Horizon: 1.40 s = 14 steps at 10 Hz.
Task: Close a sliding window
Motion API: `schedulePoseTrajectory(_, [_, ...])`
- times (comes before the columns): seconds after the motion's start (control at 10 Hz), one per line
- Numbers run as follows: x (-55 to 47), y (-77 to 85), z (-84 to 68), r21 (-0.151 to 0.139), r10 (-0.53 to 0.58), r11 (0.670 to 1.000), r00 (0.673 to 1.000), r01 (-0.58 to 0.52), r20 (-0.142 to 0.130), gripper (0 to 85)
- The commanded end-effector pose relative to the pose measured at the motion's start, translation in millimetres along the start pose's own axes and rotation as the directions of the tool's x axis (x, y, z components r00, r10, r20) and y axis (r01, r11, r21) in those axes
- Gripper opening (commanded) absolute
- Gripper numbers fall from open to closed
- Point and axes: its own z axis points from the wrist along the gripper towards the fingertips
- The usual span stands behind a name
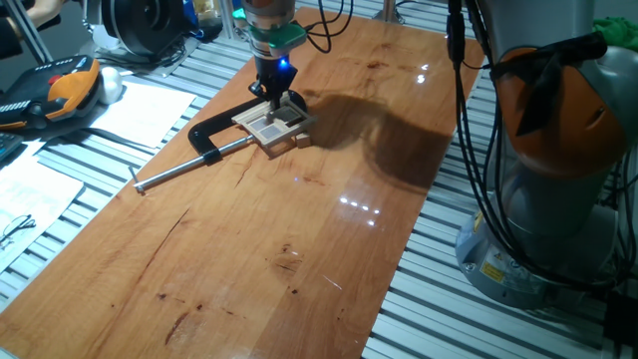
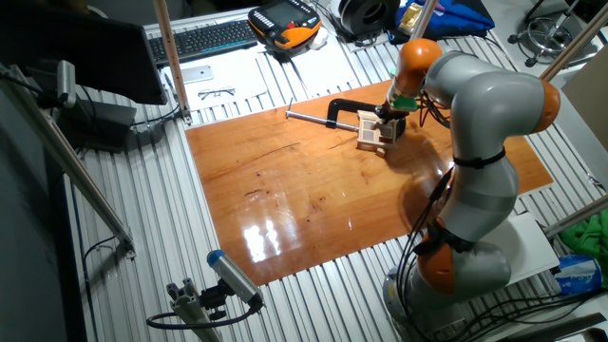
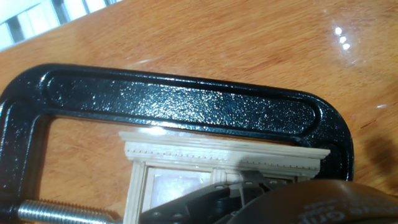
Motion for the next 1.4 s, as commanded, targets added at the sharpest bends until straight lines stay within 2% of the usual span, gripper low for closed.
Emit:
schedulePoseTrajectory(0.0, [0.1, -0.9, 0.0, 0.001, -0.003, 1.0, 1.0, 0.003, 0.0, 0.0])
schedulePoseTrajectory(1.3, [2.9, 0.7, 4.5, 0.006, -0.008, 1.0, 1.0, 0.008, 0.004, 0.0])
